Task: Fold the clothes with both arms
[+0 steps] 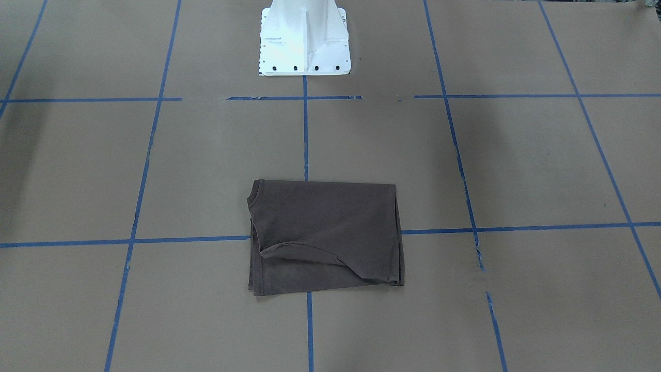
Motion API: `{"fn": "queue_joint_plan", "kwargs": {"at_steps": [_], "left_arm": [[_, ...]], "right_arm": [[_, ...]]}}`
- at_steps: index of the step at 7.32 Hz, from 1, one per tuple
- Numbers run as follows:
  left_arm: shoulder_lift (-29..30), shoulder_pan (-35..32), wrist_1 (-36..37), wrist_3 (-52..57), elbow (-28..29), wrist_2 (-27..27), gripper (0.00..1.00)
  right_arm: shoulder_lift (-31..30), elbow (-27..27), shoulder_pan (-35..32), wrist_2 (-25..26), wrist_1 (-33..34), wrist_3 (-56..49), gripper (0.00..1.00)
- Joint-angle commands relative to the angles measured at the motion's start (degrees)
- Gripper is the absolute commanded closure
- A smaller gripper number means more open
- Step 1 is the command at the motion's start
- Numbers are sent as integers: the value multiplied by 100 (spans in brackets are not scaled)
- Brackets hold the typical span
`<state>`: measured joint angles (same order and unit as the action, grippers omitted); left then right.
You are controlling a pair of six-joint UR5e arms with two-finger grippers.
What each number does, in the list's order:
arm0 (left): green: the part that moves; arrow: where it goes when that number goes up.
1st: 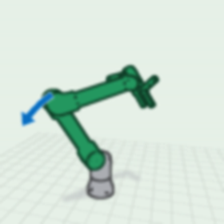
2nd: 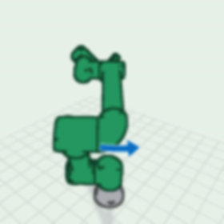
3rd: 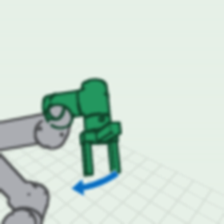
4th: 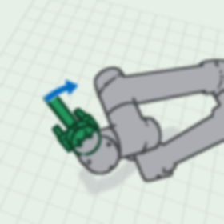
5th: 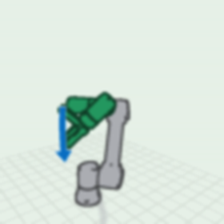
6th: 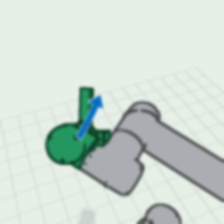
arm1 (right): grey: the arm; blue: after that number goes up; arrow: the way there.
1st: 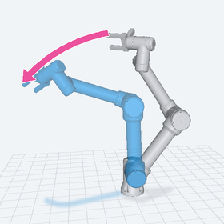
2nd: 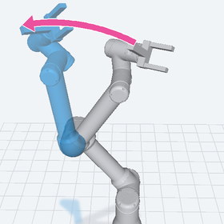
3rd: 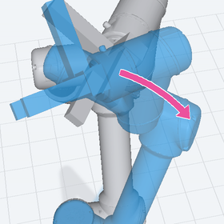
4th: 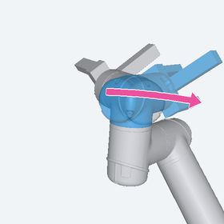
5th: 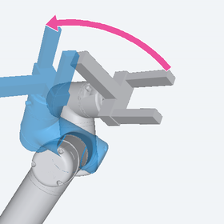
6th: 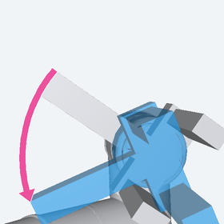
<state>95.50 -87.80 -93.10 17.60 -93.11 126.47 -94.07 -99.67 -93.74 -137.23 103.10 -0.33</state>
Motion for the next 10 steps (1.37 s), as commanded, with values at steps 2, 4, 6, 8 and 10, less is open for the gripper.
{"fn": "queue_joint_plan", "kwargs": {"at_steps": [2,4,6,8,10], "left_arm": [[-14,8,2,-29,47,-8,0],[-127,8,-6,-29,48,53,0],[-145,8,2,-38,48,71,0],[-293,8,-6,-55,117,421,0],[-584,8,-24,-46,127,431,0]], "right_arm": [[124,436,347,381,-392,51,0],[117,659,339,-49,-686,51,0],[100,633,321,-181,-686,42,0],[117,616,321,-287,-695,42,0],[126,616,312,-287,-695,33,0]]}}
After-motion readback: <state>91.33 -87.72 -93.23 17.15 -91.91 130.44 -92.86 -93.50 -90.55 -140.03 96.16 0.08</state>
